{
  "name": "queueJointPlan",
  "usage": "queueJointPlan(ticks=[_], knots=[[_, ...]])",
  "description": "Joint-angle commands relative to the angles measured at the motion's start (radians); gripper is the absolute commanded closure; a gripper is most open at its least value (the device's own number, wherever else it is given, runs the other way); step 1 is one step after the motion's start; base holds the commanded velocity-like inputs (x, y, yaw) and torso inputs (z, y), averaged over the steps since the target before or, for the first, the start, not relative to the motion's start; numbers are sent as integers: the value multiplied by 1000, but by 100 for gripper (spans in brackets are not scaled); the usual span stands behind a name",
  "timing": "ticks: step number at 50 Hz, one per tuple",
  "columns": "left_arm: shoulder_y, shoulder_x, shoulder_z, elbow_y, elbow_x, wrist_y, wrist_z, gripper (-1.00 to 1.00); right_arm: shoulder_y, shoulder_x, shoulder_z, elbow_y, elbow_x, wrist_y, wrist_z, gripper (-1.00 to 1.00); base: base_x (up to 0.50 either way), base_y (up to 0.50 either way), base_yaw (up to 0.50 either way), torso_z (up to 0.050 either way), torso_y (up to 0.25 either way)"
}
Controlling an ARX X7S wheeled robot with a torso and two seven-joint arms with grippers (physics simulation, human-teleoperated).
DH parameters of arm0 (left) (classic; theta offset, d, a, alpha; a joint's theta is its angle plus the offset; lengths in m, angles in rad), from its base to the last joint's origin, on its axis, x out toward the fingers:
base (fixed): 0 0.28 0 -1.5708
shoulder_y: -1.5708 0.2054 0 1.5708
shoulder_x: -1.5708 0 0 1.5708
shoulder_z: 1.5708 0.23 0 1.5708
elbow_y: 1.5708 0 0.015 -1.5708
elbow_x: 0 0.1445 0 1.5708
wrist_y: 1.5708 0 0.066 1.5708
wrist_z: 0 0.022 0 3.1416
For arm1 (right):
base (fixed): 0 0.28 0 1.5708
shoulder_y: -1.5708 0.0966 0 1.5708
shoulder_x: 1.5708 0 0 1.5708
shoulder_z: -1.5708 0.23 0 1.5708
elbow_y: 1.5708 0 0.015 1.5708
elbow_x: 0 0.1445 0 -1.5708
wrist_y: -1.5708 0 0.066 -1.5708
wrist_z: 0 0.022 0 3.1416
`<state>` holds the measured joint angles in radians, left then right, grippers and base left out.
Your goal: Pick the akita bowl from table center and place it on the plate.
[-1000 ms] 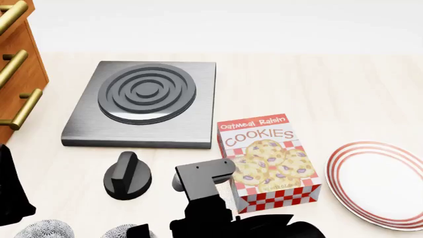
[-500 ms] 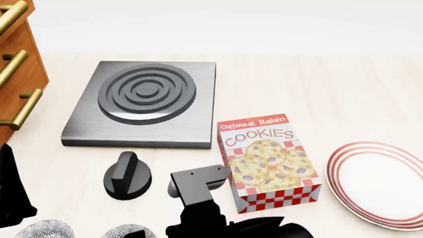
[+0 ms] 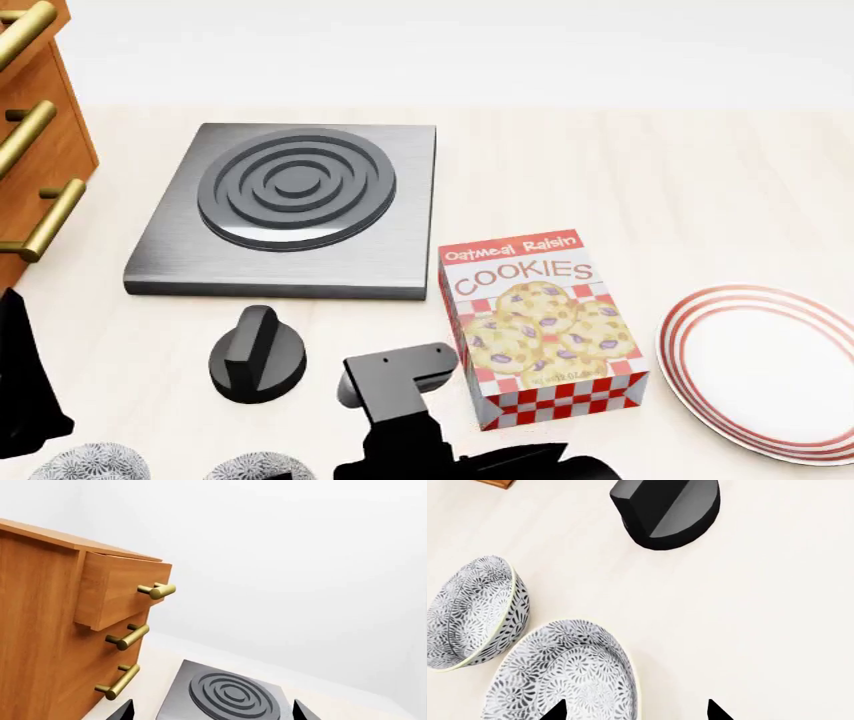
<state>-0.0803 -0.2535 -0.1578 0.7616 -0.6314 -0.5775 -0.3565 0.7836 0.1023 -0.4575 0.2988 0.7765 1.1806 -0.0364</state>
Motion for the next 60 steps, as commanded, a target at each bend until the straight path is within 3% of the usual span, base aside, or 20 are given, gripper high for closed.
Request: queueJointPlan(ticks=[1,23,24,42,52,60], knots=[[3,-6,-2,-2,-7,7,-3,-100,1,-2,-24,31,1,-22,-20,-100,0,0,0,0,0],[5,-19,-21,8,-46,9,-15,-100,-1,-3,-53,48,12,-39,-30,-100,0,0,0,0,0],[5,-19,-20,8,-46,9,-16,-100,-1,-2,-56,44,12,-38,-27,100,0,0,0,0,0],[4,-26,-13,6,-51,17,-21,-100,-47,31,10,-90,52,-25,88,100,0,0,0,0,0],[8,-28,0,10,-48,23,-22,-100,-49,153,-17,-425,-14,-94,164,100,0,0,0,0,0],[10,-31,10,14,-48,25,-25,-100,-35,273,-28,-726,-23,-38,242,100,0,0,0,0,0]])
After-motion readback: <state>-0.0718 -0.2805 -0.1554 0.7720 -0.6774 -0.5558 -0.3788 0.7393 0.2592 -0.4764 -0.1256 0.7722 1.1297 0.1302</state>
